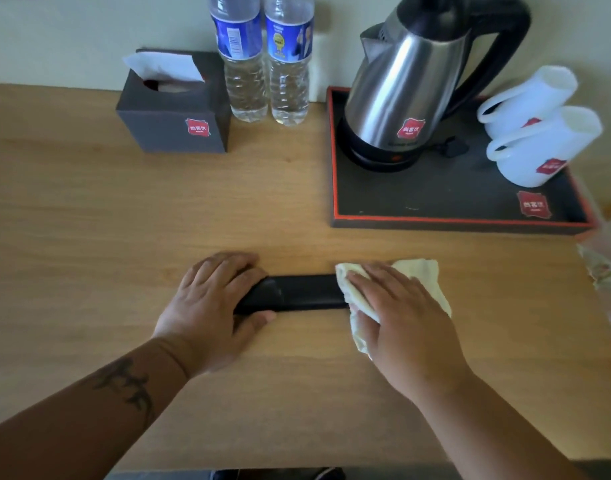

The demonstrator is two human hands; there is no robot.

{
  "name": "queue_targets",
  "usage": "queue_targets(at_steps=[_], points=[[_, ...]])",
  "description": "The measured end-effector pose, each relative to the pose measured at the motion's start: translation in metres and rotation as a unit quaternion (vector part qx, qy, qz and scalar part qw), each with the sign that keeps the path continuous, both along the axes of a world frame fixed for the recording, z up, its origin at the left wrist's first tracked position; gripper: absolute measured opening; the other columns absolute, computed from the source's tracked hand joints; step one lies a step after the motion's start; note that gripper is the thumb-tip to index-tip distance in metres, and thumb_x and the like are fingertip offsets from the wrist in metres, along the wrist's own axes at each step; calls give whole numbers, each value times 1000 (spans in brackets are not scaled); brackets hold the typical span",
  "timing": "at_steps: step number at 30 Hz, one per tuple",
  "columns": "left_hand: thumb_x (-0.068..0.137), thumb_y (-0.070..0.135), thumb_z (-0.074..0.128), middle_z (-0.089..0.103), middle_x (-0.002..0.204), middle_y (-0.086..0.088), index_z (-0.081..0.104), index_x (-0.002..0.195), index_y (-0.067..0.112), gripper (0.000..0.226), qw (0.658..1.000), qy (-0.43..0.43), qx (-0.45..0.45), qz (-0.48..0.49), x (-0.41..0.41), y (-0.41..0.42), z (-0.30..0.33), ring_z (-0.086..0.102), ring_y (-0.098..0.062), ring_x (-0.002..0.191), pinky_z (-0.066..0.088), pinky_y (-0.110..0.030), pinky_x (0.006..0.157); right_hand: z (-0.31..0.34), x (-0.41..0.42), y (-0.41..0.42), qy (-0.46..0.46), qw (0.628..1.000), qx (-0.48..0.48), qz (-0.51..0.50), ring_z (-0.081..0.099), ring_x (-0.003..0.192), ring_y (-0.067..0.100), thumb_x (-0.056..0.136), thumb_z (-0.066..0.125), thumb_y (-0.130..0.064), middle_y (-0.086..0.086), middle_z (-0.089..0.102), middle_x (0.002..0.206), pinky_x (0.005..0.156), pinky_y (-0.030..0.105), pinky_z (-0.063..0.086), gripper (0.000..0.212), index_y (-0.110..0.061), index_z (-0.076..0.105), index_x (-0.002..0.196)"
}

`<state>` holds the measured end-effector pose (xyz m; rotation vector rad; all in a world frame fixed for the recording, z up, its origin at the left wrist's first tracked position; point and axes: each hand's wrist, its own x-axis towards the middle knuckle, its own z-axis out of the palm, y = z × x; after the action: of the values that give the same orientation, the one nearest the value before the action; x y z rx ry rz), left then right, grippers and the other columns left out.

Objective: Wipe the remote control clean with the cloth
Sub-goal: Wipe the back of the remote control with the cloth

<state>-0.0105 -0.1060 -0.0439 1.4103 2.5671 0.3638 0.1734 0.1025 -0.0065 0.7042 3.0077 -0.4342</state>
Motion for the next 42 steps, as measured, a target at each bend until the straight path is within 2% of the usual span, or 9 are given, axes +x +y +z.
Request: queue_targets(at_steps=[4,7,11,17,24,29,31,35,42], points=[[88,68,44,44,144,6,49,135,30,61,1000,-11,0,2,0,0,1,39,-23,135,29,-46,114,20,-25,-29,95,994,-32,-47,50,131,17,93,53,-28,-5,55,142,110,34,37,40,-25,56,133],[81,52,48,51,134,3,46,136,27,60,1000,-18,9,23,3,1,0,42,-22,128,29,-43,113,16,-62,-71,38,995,-23,89,32,144,23,95,48,-35,-1,42,153,119,52,21,49,-27,42,143],[80,45,51,53,134,5,52,132,24,56,999,-21,24,23,3,0,-2,42,-20,129,28,-41,114,-10,-54,-76,-29,990,29,134,24,147,28,94,48,-43,3,33,158,118,57,12,64,-28,24,152],[85,65,50,50,141,7,58,129,27,59,1000,-20,20,12,0,-1,-2,43,-23,133,30,-44,113,-13,-16,-52,-38,985,52,161,21,149,28,83,60,-32,4,31,160,117,59,16,66,-27,40,146],[86,68,46,46,143,7,55,132,27,62,999,-28,16,6,-1,-2,1,38,-21,136,24,-40,116,-7,23,-20,-46,997,52,29,34,144,27,79,67,-20,4,43,153,113,57,32,60,-23,52,137],[87,68,45,45,144,8,52,133,29,61,1000,-20,10,2,0,0,1,37,-21,136,22,-40,115,22,14,-12,51,980,-39,-186,53,128,19,94,50,-25,-3,56,141,102,32,40,40,-23,55,134],[86,68,47,46,142,7,53,133,28,62,1000,-18,15,7,0,0,1,38,-22,135,23,-39,115,31,-15,-29,75,991,-35,-104,46,134,15,95,55,-26,-7,51,145,107,32,35,38,-27,54,133],[84,66,48,49,140,7,56,133,26,63,999,-19,27,13,0,-1,-4,41,-22,134,27,-40,114,13,-61,-62,-1,997,-31,67,30,145,23,93,55,-41,-2,43,153,118,53,21,43,-31,53,135],[85,69,47,48,142,6,56,132,26,64,999,-21,32,8,-1,-1,-1,39,-21,134,27,-42,115,13,-25,-29,-62,997,22,47,43,138,25,79,70,-21,-5,51,147,112,59,31,61,-34,53,137]])
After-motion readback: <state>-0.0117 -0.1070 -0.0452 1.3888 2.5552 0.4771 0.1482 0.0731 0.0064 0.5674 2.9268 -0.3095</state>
